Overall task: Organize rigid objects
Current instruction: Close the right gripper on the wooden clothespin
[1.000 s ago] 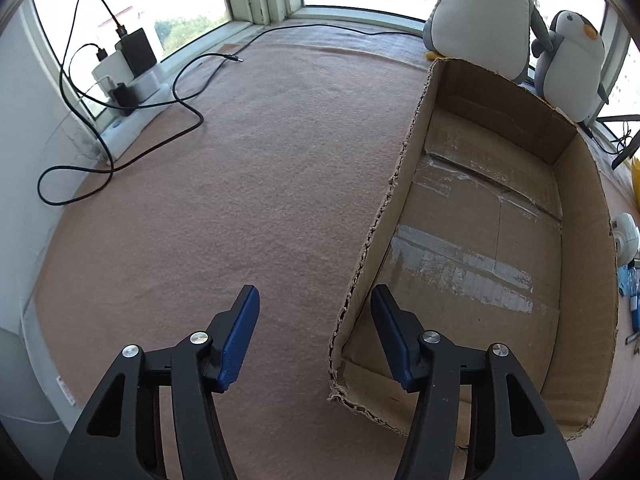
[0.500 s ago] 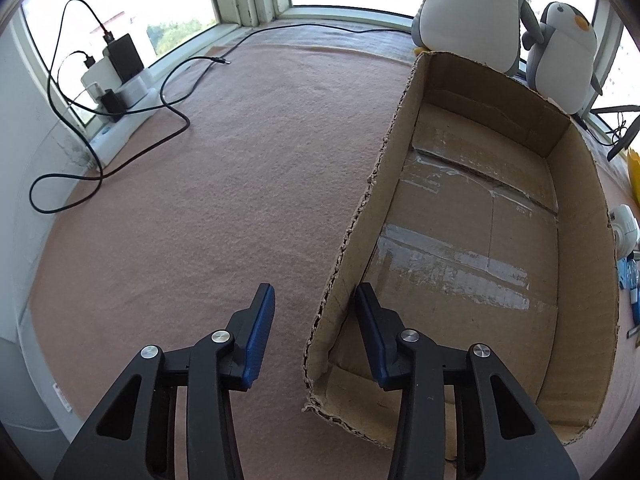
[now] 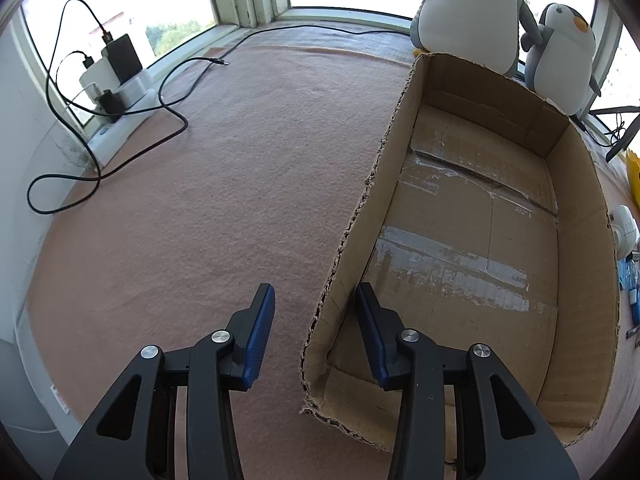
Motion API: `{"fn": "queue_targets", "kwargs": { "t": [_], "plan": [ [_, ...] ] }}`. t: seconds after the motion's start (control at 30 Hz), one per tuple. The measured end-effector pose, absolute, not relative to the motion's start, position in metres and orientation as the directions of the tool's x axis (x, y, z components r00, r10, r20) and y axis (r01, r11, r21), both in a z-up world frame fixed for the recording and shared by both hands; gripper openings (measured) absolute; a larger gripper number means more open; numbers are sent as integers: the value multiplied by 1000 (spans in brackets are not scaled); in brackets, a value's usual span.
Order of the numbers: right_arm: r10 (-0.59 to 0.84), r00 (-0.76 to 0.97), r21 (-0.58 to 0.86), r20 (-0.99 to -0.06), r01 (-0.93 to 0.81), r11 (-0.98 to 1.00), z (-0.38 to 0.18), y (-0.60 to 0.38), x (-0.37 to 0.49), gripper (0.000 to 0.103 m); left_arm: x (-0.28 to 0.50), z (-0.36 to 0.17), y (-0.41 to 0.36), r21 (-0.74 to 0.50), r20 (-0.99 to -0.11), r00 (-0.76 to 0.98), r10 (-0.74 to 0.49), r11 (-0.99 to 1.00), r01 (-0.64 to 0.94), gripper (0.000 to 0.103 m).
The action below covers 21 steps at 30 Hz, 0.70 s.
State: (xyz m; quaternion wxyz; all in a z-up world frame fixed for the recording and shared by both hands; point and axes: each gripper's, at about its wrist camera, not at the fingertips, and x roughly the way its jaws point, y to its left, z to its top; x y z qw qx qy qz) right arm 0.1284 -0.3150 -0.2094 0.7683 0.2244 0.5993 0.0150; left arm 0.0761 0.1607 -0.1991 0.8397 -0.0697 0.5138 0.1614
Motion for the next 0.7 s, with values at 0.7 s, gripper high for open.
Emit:
{"fn": "queue_targets", "kwargs": {
  "t": [0.7],
  "plan": [
    [284, 312, 357, -907, 211, 910, -200, -316, 117, 11, 77, -199, 161, 48, -885, 421, 198, 939, -341, 41]
  ]
}}
